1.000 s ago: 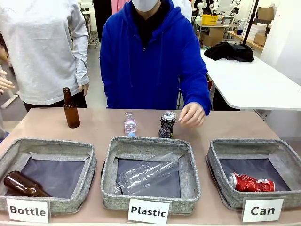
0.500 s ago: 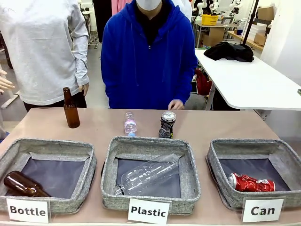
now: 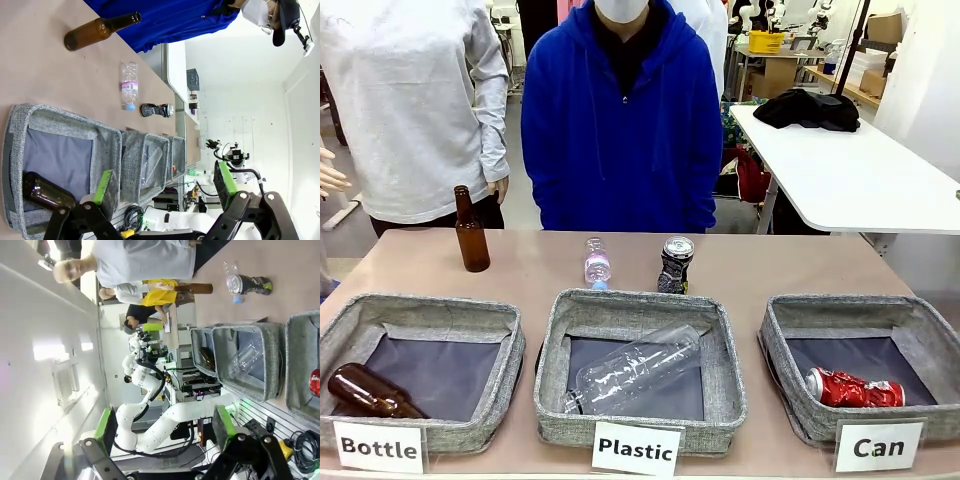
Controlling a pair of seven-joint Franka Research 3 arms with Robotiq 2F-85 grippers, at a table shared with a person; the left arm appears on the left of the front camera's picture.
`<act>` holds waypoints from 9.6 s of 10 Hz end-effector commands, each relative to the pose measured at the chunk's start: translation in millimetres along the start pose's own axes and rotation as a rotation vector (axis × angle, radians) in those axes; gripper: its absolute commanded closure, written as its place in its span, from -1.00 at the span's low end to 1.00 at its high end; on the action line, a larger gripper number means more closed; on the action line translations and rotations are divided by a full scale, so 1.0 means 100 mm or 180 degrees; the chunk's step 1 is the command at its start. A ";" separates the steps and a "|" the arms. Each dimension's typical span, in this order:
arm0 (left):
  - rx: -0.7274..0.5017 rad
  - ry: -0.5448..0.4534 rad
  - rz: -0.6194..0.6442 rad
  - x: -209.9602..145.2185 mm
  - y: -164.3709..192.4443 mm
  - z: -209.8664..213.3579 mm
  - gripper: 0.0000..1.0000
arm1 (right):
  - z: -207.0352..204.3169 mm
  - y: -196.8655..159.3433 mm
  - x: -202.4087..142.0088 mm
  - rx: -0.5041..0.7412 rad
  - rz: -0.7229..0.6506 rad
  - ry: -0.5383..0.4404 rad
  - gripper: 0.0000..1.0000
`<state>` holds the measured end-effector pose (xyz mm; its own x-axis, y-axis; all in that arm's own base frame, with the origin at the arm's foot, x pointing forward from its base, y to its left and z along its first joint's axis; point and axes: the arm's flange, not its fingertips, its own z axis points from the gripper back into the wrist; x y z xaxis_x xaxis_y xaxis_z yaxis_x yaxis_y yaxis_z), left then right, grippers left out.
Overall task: Sort the can waste into the basket.
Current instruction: Pick up the can waste from the table and place it in the right Fabric basket.
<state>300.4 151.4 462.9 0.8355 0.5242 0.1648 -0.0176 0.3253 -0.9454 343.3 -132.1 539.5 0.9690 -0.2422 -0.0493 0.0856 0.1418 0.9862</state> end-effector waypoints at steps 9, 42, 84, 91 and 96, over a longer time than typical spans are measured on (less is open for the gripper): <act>0.0010 0.0030 0.0030 -0.03 -0.01 0.02 -1.00 | -0.53 0.04 0.37 -0.0979 0.0875 0.0165 -1.00; 0.0065 -0.0870 0.0183 -0.38 -0.37 1.61 -1.00 | -3.74 -1.95 1.88 -0.0318 0.5193 0.1525 -1.00; 0.0188 0.0085 0.0453 0.23 0.06 -0.86 -1.00 | -1.79 -0.68 0.12 -0.2827 0.3533 0.3708 1.00; 0.0188 0.0085 0.0453 0.23 0.06 -0.86 -1.00 | -1.73 -0.68 0.15 -0.2861 0.3350 0.3660 -0.25; 0.0188 0.0085 0.0453 0.23 0.06 -0.86 -1.00 | -1.71 -0.65 0.18 -0.2907 0.3190 0.3322 -1.00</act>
<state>370.1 96.0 435.4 0.8309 0.5553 0.0346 -0.1592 0.2969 -0.9415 390.7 15.5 442.9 0.3721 0.9271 0.0456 -0.8875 0.3410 0.3100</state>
